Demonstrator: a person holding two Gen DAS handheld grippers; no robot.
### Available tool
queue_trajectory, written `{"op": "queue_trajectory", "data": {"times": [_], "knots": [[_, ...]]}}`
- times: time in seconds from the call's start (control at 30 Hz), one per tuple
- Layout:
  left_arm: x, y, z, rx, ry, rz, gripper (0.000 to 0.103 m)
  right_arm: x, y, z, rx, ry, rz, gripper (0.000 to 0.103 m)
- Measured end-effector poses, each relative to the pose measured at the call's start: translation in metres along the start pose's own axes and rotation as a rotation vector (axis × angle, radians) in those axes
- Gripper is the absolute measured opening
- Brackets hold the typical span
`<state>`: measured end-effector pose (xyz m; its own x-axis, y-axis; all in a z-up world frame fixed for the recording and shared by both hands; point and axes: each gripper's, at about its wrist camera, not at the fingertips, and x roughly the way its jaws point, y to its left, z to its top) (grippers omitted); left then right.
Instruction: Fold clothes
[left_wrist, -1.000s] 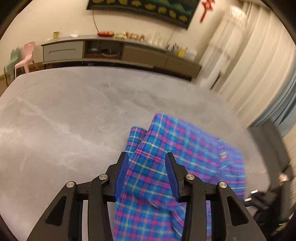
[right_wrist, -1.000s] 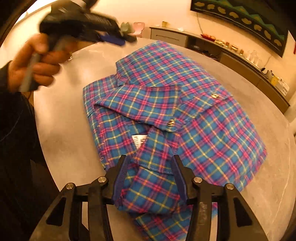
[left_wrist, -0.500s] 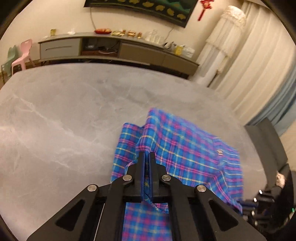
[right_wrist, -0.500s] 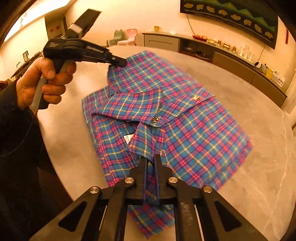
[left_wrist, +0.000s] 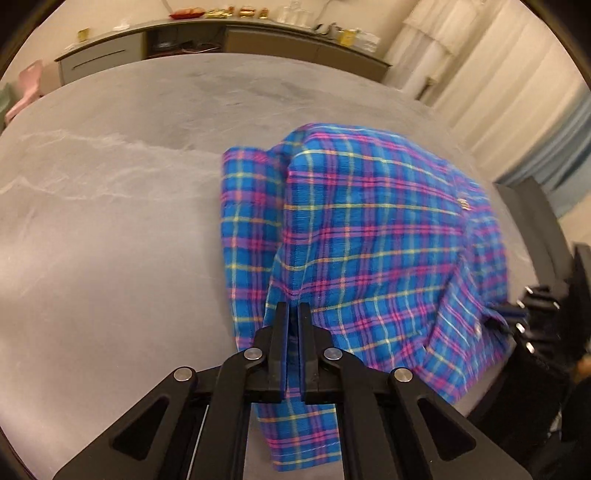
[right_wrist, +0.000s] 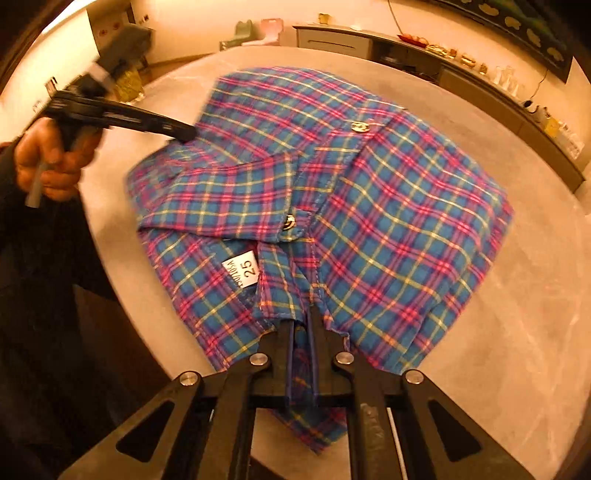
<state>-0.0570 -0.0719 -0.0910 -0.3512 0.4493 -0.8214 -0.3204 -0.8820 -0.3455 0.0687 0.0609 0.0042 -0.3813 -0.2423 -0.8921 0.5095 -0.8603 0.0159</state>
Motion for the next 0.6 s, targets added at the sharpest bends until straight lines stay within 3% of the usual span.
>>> {"op": "queue_trajectory", "data": {"times": [0.03,0.13,0.23,0.27,0.33,0.37,0.43,0.5,0.6], "knots": [[-0.007,0.001,0.003,-0.013,-0.023,-0.045,0.005,-0.001,-0.005,-0.001,0.003,0.008,-0.002,0.008],[-0.033,0.015,0.019,-0.086,-0.125,-0.183,0.023,-0.005,-0.015,-0.006,-0.016,0.036,-0.006,0.008],[-0.026,0.027,0.038,-0.146,-0.111,-0.234,0.034,-0.012,-0.021,-0.011,-0.041,0.051,-0.011,0.011],[-0.023,0.03,0.044,-0.165,-0.105,-0.249,0.034,-0.017,-0.023,-0.01,-0.043,0.048,-0.022,0.021],[0.009,0.033,0.051,-0.198,-0.007,-0.274,0.034,-0.031,-0.027,-0.005,-0.01,0.002,-0.071,0.038],[0.022,0.034,0.053,-0.219,0.031,-0.273,0.034,-0.039,-0.028,-0.001,0.007,-0.026,-0.091,0.04],[0.04,0.038,0.057,-0.275,0.053,-0.34,0.034,-0.056,-0.023,0.009,0.038,-0.112,-0.108,0.04],[0.048,0.042,0.064,-0.344,0.03,-0.46,0.034,-0.065,-0.013,0.021,0.048,-0.188,-0.103,0.04],[0.046,0.05,0.079,-0.386,-0.071,-0.516,0.035,-0.036,0.003,0.043,0.033,-0.191,-0.053,0.04]]}}
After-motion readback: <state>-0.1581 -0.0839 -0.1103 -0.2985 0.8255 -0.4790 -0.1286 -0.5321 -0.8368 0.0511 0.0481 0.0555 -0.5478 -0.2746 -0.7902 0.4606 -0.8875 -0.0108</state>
